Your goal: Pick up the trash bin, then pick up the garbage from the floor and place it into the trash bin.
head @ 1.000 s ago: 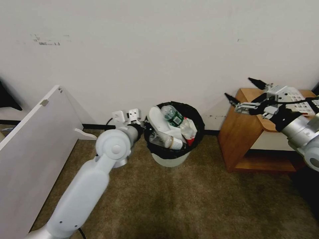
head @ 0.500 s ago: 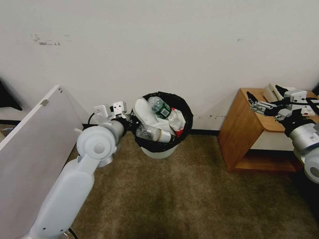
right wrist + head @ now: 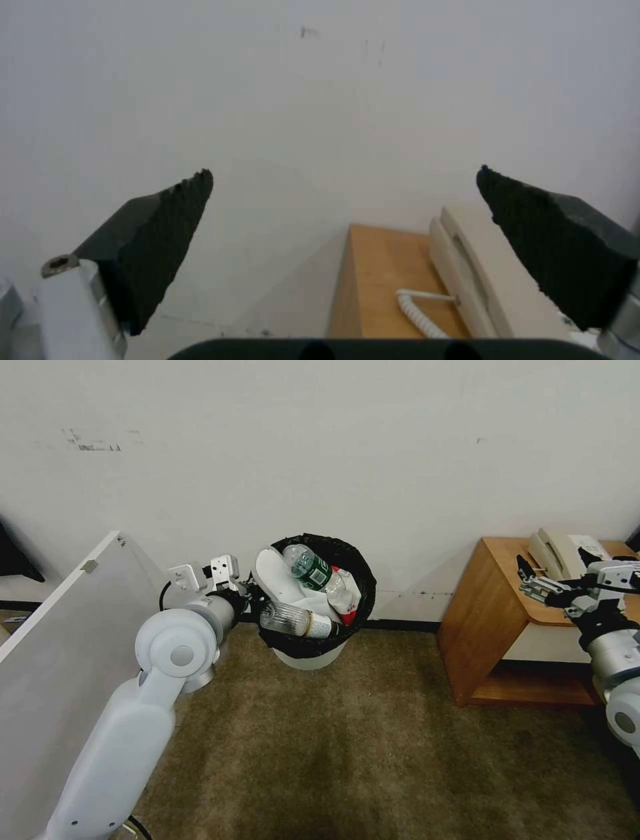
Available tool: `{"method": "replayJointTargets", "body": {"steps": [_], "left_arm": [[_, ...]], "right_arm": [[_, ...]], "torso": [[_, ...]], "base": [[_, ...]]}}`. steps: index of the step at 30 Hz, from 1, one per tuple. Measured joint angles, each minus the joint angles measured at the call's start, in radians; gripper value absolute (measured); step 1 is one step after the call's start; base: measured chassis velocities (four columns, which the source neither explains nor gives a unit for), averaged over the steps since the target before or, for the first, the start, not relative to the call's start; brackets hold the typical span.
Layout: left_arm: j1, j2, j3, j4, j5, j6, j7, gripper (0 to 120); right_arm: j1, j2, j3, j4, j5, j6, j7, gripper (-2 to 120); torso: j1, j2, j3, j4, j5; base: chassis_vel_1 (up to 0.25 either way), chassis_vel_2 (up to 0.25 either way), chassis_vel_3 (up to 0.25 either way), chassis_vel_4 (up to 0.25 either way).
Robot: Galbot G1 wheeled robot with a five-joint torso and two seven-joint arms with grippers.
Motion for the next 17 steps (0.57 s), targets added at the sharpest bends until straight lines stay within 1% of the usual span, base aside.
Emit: {"method": "replayJointTargets", "body": {"steps": [8, 17], "left_arm": [[0.013, -0.009, -0.016, -0.002, 0.002, 0.000, -0.001, 4], [0.010, -0.009, -0.027, -0.002, 0.001, 0.000, -0.002, 4]], "right_arm": [[-0.031, 0.027, 0.037, 0.015, -0.019, 0.019, -0.019, 100], [-0.072, 0.059, 0.076, 0.032, -0.051, 0.045, -0.043, 100]], "torso": [[0.000, 0.000, 0.000, 0.0000, 0.0001], [0.000, 0.000, 0.000, 0.0000, 0.0001]], "base": [[0.000, 0.000, 0.000, 0.000], [0.000, 0.000, 0.000, 0.000]]}}
